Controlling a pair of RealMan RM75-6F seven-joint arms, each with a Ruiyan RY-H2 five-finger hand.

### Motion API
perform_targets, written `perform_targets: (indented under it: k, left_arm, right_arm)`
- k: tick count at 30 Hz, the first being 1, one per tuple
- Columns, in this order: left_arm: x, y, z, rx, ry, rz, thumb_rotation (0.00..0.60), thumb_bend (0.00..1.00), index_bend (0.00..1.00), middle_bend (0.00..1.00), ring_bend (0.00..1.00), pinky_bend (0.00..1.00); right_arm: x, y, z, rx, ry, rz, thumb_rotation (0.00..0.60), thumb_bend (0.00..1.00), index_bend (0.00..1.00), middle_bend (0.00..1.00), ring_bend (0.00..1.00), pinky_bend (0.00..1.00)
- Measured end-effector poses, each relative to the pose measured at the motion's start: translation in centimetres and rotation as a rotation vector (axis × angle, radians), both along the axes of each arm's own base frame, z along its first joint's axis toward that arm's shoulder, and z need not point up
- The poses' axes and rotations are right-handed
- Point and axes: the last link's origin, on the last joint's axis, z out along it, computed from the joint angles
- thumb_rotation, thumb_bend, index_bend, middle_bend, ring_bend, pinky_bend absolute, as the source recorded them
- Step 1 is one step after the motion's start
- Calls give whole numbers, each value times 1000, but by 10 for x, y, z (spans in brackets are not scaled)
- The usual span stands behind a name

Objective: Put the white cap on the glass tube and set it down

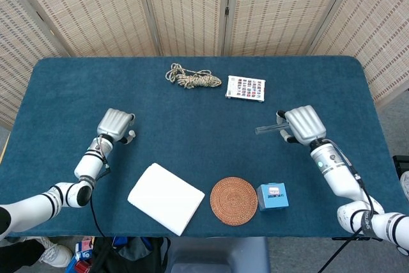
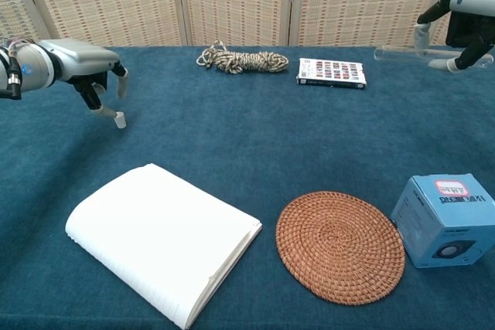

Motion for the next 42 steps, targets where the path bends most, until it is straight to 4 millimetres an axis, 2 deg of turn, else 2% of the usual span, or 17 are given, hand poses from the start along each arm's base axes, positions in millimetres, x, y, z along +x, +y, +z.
perform_targets:
  k: [1,2,4,6,8,10,13,15,31,42]
  left_arm:
    - [1,0,1,6,0,-1,494,250,396,688,627,911]
    - [1,1,2,12,-3,-1,481,250,392,580,505,817]
    - [3,0,3,16,-17,4,450,250,382,339,247,478]
    - [5,-1,5,19,-34,9,465,250,377,185,89,213]
    - [6,-1,8,21,-38,9,505,250,376,115,20,109]
    - [5,-2,7,13,-35,10,532,249,376,70,0,45]
    - [3,-3,5,6,-39,11,587,249,378,19,0,0]
    - [3,-3,4,6,-45,10,600,249,379,3,0,0]
    - [-10,-1,-16,-3,-29,-3,600,254,402,0,0,0]
    - [-13,1,-22,-5,-35,4,600,299,435,0,0,0]
  right_arm:
    - [0,0,0,0,1,-1,600,448,958,1000,1000,1000]
    - [0,0,0,0,2,-1,600,448,958,1000,1000,1000]
    - [0,0,0,1,1,-3,600,447,958,1000,1000,1000]
    - [0,0,0,2,1,-3,600,447,958,1000,1000,1000]
    - [1,0,0,3,-1,-1,600,447,958,1000,1000,1000]
    - [1,-1,0,3,-1,-1,600,447,958,1000,1000,1000]
    - [0,-1,-1,4,-1,-3,600,447,958,1000,1000,1000]
    - [0,-1,0,4,-1,-5,600,447,958,1000,1000,1000]
    - [-3,-2,-2,6,0,-15,600,448,958,1000,1000,1000]
    - [-5,-2,-2,5,0,-20,600,447,958,1000,1000,1000]
